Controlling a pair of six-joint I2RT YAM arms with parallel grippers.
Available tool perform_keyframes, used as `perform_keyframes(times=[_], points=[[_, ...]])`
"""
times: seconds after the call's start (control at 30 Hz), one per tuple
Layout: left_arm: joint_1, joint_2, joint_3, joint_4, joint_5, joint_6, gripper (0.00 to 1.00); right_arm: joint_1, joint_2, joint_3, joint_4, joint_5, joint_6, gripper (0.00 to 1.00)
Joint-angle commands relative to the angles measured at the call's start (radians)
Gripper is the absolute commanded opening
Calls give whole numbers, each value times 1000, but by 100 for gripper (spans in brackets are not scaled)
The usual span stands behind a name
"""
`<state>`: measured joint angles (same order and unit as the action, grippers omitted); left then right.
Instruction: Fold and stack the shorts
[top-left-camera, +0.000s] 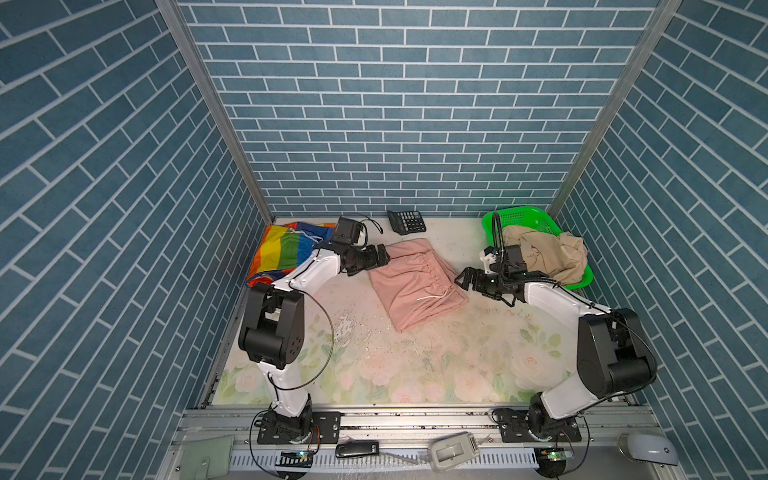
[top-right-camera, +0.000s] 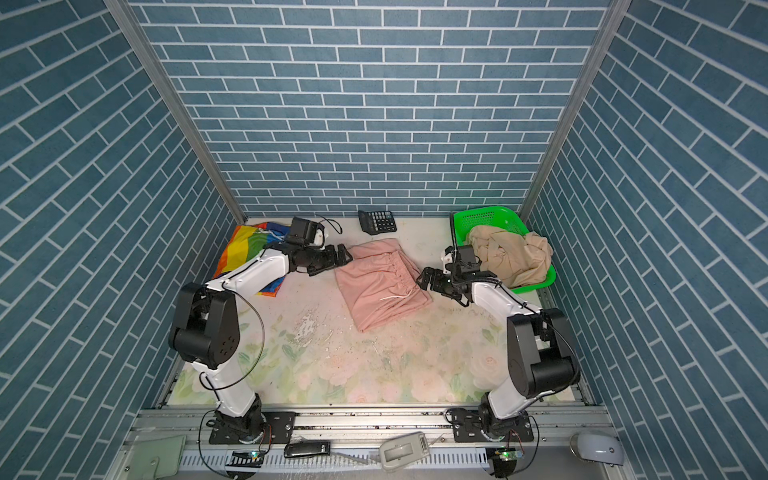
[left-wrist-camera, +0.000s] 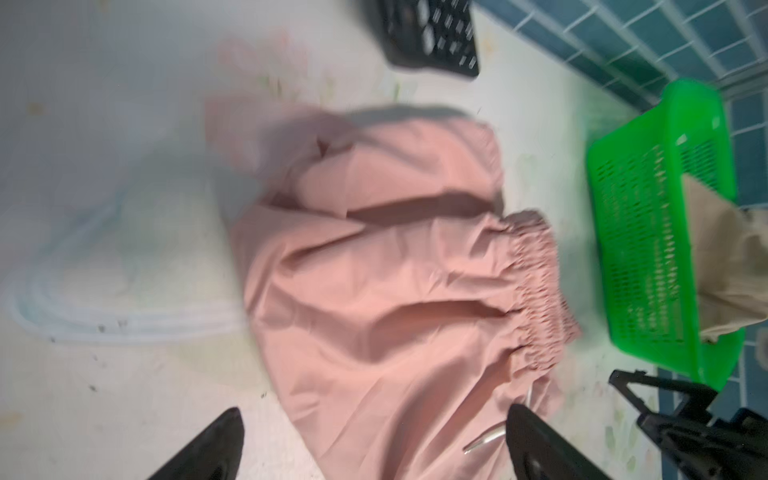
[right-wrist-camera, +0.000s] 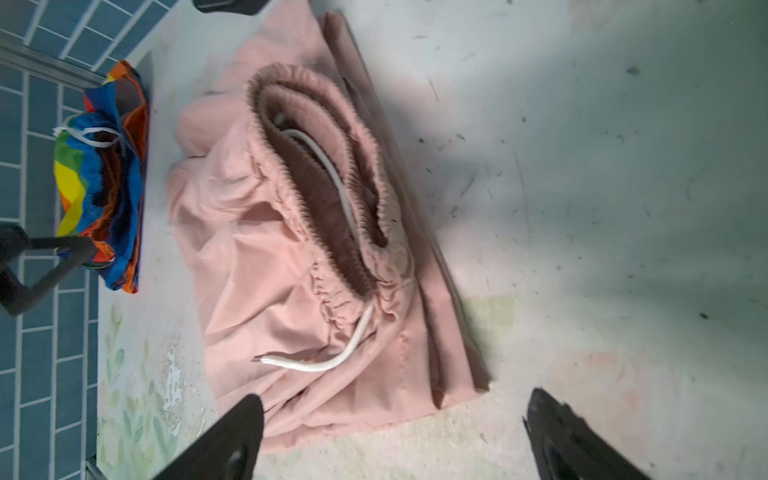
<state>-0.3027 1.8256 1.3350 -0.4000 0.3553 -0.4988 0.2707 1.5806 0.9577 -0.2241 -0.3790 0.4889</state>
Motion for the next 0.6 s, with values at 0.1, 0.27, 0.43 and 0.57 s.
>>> perform_keyframes(times=[0.1,0.27,0.43,0.57], points=[[-39,58,-53,-34,-20,8,96,-10,-8,-23,0,-29,-42,99],[-80,130,-5,-76,-51,2,93,-19,-28,-43,16,-34,-36,99],[-103,216,68,-172,-118,31,89,-30,-60,-59,21,-36,-33,99],[-120,266,108,-213,-166,57,74,-34,-71,-63,31,-43,-23,99]])
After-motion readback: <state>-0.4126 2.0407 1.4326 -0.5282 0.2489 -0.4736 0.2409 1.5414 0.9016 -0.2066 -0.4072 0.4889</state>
